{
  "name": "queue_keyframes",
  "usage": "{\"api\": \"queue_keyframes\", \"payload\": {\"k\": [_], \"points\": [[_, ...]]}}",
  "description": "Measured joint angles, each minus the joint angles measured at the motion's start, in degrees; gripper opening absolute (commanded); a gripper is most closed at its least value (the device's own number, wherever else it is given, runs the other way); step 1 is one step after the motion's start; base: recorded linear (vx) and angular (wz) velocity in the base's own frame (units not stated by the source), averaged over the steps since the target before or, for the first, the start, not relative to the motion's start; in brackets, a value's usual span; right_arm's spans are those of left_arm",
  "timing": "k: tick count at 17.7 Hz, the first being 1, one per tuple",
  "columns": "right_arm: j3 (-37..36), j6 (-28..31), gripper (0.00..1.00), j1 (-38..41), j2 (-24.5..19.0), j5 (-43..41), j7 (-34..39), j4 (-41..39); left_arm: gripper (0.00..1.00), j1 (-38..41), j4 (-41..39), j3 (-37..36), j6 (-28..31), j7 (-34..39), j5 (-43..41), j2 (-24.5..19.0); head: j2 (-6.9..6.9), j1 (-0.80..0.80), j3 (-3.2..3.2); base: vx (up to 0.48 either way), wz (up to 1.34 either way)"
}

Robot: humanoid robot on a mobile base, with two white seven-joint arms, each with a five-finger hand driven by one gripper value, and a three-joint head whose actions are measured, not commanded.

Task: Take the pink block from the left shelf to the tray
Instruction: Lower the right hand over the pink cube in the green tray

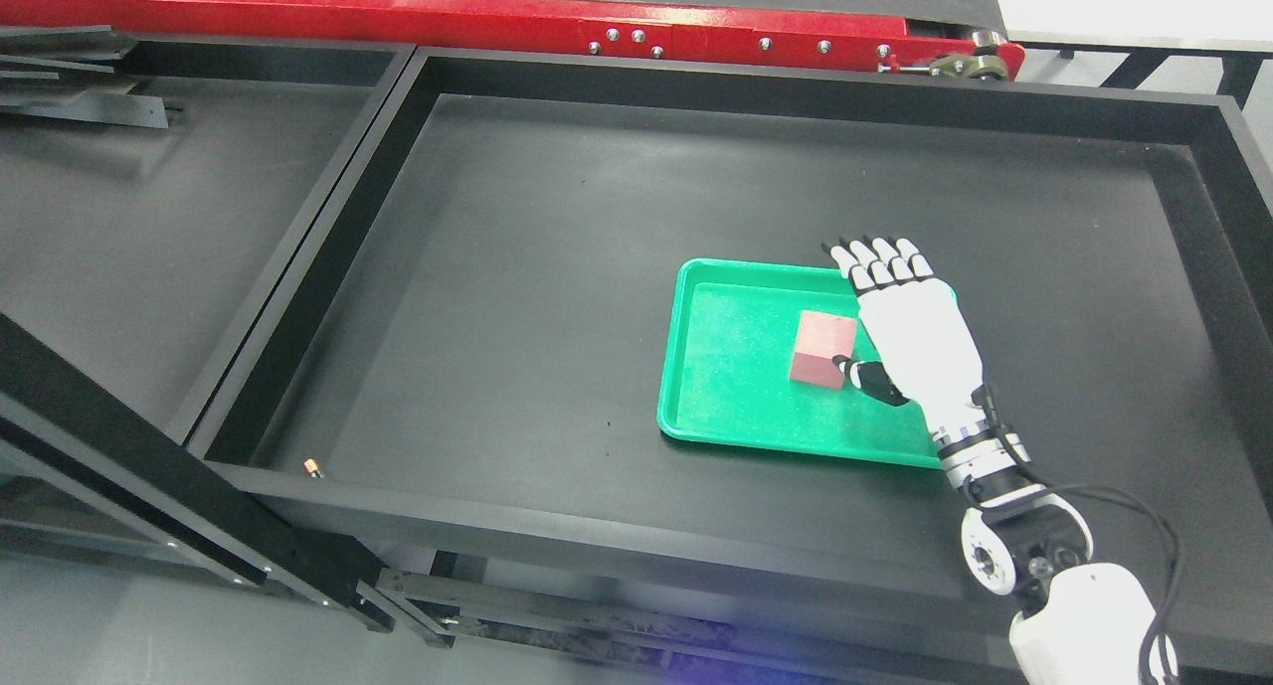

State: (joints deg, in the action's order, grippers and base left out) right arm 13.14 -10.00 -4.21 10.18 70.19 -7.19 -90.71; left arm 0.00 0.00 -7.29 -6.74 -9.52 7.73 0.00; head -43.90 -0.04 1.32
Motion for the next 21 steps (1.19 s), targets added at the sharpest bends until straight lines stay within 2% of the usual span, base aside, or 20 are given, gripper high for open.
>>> {"api": "queue_keyframes", "payload": {"k": [21], "points": [[1.1,-1.9,0.99,-4.1,-0.5,-5.6,14.0,5.5,1.0,0.0,0.0,0.0,0.0,0.0,0.0,0.0,0.0,0.0,0.0,0.028,-0.01]]}}
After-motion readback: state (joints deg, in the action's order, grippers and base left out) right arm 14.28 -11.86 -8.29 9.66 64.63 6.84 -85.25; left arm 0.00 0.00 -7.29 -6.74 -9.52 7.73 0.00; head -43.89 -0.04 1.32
